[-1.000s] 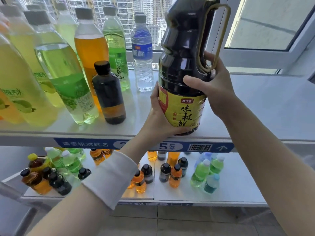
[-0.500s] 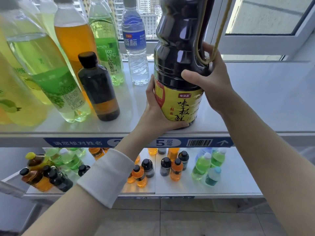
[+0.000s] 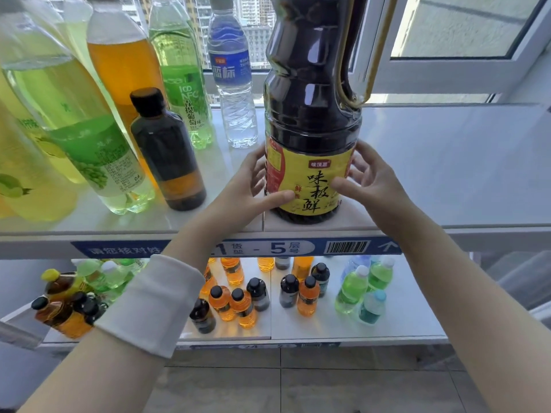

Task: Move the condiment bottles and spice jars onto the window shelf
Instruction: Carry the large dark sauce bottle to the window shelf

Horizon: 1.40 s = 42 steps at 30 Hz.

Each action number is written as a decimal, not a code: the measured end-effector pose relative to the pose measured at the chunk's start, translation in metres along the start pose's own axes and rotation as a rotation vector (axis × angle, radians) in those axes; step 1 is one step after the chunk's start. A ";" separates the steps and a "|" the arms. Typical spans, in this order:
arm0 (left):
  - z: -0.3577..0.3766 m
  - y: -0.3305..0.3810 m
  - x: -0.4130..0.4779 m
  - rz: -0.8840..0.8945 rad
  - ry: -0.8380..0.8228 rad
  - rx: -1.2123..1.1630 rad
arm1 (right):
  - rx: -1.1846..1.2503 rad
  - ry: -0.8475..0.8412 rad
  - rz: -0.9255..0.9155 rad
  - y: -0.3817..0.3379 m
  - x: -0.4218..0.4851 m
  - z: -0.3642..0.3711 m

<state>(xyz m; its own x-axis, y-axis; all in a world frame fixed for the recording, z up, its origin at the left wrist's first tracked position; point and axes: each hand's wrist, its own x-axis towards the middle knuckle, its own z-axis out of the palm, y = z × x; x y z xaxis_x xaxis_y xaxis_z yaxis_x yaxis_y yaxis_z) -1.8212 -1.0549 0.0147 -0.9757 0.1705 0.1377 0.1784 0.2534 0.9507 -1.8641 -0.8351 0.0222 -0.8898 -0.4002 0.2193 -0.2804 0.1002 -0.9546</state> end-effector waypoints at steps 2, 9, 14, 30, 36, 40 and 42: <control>0.002 0.001 0.001 0.002 0.009 -0.005 | 0.038 0.008 0.005 0.003 0.001 0.001; 0.006 0.004 0.000 0.027 0.062 -0.007 | 0.082 0.044 -0.012 0.005 0.002 0.003; 0.006 0.004 -0.002 0.034 0.063 0.000 | 0.072 0.061 0.000 0.007 0.001 0.005; 0.036 0.004 -0.032 0.082 0.350 0.314 | -0.174 0.333 -0.011 -0.001 -0.043 0.031; 0.062 -0.014 -0.100 0.334 0.421 0.510 | -0.553 0.603 -0.121 0.022 -0.136 0.071; 0.073 -0.048 -0.165 0.382 0.258 0.585 | -0.689 0.586 0.088 0.048 -0.213 0.119; 0.079 -0.068 -0.198 0.286 0.129 0.639 | -0.754 0.511 0.273 0.061 -0.253 0.146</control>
<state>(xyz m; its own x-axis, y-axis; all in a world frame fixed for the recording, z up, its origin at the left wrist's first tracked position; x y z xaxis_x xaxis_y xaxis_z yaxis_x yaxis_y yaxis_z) -1.6305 -1.0304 -0.0991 -0.8798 0.2094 0.4268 0.4307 0.7313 0.5289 -1.6032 -0.8604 -0.1213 -0.9586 0.1531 0.2400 -0.0390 0.7644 -0.6435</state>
